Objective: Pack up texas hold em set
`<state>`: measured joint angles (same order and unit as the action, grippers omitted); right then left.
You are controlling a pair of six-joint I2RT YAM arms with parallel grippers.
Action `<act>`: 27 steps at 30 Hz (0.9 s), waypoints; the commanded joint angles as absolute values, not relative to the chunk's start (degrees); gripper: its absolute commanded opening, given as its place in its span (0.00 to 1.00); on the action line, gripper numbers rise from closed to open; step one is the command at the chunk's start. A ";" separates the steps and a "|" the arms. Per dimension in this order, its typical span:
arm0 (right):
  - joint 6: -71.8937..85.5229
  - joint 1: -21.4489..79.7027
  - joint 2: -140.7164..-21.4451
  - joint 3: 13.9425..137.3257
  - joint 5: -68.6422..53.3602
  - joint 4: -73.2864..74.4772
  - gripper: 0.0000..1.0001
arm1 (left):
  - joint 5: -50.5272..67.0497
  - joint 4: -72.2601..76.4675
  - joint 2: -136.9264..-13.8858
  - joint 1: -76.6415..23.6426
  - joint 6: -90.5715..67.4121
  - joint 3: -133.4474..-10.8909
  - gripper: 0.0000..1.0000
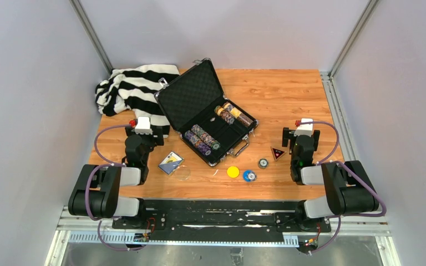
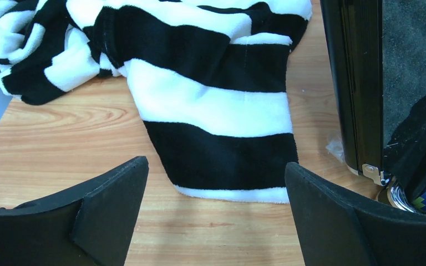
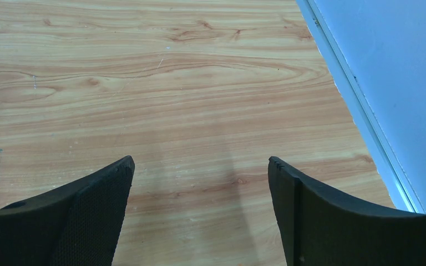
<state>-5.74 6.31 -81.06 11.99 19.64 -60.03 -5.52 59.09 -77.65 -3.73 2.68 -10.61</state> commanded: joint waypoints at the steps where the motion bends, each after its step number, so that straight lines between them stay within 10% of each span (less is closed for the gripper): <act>1: -5.19 5.40 -80.95 12.30 19.74 -60.38 0.89 | -5.27 61.09 -77.96 -3.96 3.42 -11.07 0.98; 23: -6.18 5.76 -79.00 11.53 20.86 -61.89 0.89 | -6.66 59.58 -77.54 -3.96 2.96 -11.75 0.98; 27: -7.44 8.90 -64.75 17.92 17.46 -39.79 0.89 | -12.60 42.41 -64.34 -7.19 4.33 -16.15 0.98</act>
